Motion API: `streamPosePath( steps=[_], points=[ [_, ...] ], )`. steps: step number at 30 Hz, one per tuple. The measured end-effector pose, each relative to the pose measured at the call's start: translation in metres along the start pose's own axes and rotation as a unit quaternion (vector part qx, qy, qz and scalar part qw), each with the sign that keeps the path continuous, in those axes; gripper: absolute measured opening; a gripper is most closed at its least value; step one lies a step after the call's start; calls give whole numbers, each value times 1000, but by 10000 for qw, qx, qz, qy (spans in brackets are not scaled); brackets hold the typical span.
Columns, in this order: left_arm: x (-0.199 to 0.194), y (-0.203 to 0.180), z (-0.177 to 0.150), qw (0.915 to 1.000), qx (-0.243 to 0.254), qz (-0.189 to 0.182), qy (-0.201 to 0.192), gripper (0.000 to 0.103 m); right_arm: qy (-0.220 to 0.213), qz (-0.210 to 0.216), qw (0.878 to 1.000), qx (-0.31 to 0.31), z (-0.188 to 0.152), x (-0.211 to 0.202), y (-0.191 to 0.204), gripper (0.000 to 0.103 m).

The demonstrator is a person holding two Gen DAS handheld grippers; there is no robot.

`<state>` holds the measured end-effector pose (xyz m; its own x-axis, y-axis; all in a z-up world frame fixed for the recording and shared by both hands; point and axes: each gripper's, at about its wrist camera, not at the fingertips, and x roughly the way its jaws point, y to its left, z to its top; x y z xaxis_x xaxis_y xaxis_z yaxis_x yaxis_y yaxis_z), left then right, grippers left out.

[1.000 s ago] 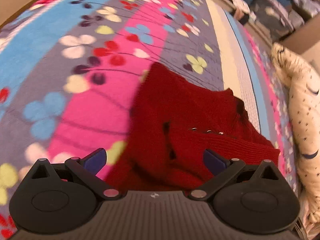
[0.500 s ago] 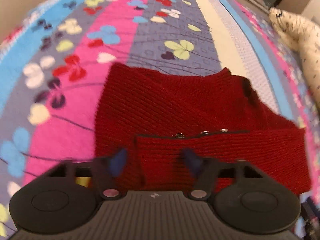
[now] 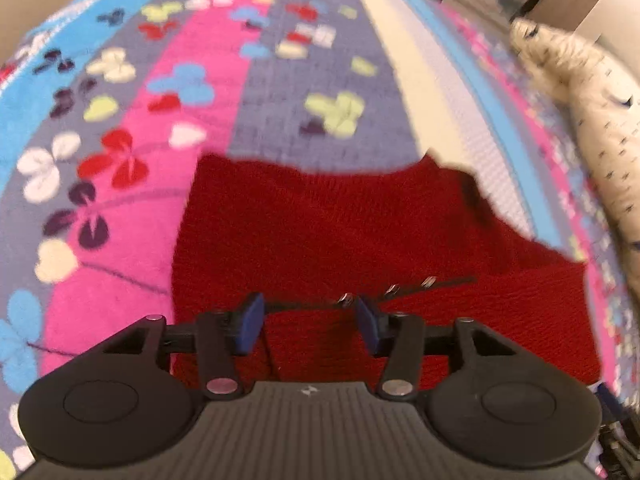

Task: Fold small clothes

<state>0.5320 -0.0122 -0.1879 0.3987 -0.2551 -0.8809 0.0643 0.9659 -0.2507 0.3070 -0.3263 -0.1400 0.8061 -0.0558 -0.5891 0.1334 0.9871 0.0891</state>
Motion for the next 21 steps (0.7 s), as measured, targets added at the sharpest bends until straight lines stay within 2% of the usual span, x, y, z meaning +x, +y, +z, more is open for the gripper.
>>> streamPosePath(
  steps=[2, 4, 7, 11, 13, 15, 17, 19, 20, 21],
  points=[
    [-2, -2, -6, 9998, 107, 36, -162, 53, -10, -8, 10000, -44, 0, 0, 0, 59],
    [-10, -10, -13, 9984, 450, 82, -324, 12, -29, -66, 9999, -89, -1, 2, -1, 59],
    [-31, -21, -17, 9952, 781, 2, -586, 9, -44, -191, 9998, -6, -2, 5, -6, 58],
    [-70, -25, -9, 9898, 843, -115, -1139, 9, -208, -289, 9990, 264, 0, 6, -15, 58],
    [-79, -22, -3, 9865, 864, 85, -1386, 9, -408, -293, 9978, 433, 5, 4, -19, 58],
    [-66, -13, 3, 9887, 849, 264, -1206, 9, -701, -248, 9946, 718, 13, 3, -26, 58],
    [-41, -10, 2, 9911, 875, 467, -883, 14, -588, -362, 9952, 700, 21, 19, -30, 46],
    [-17, -10, -6, 9898, 980, 816, -635, 27, 87, -467, 9984, 296, 22, 50, -27, 28],
    [-12, -9, -10, 9887, 1012, 912, -620, 35, 649, -534, 9964, -121, 14, 73, -24, 27],
    [-12, -4, -14, 9885, 997, 929, -660, 54, 566, -548, 9959, -451, 6, 79, -20, 27]
  ],
)
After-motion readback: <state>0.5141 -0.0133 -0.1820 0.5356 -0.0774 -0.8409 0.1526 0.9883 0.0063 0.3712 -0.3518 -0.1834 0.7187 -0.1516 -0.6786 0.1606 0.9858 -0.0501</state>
